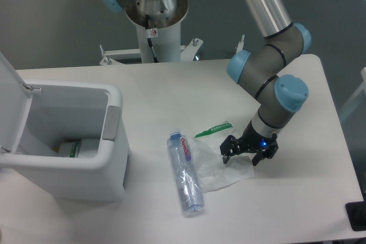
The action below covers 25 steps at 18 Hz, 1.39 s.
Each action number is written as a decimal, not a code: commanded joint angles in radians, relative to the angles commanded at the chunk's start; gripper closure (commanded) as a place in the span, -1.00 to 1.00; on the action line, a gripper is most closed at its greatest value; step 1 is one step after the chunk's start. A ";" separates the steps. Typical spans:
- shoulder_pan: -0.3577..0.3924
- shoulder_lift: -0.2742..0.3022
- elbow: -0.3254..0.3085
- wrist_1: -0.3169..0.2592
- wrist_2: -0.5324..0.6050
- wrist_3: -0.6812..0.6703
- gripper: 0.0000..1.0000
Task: Place the trash in the trash can
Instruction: 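Position the gripper over the bag's green-strip edge and descend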
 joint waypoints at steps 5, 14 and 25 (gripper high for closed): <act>-0.003 0.005 -0.002 -0.002 0.000 0.000 -1.00; -0.018 0.005 -0.006 0.000 0.002 0.000 -0.82; -0.008 0.020 -0.025 -0.002 -0.003 0.008 -0.14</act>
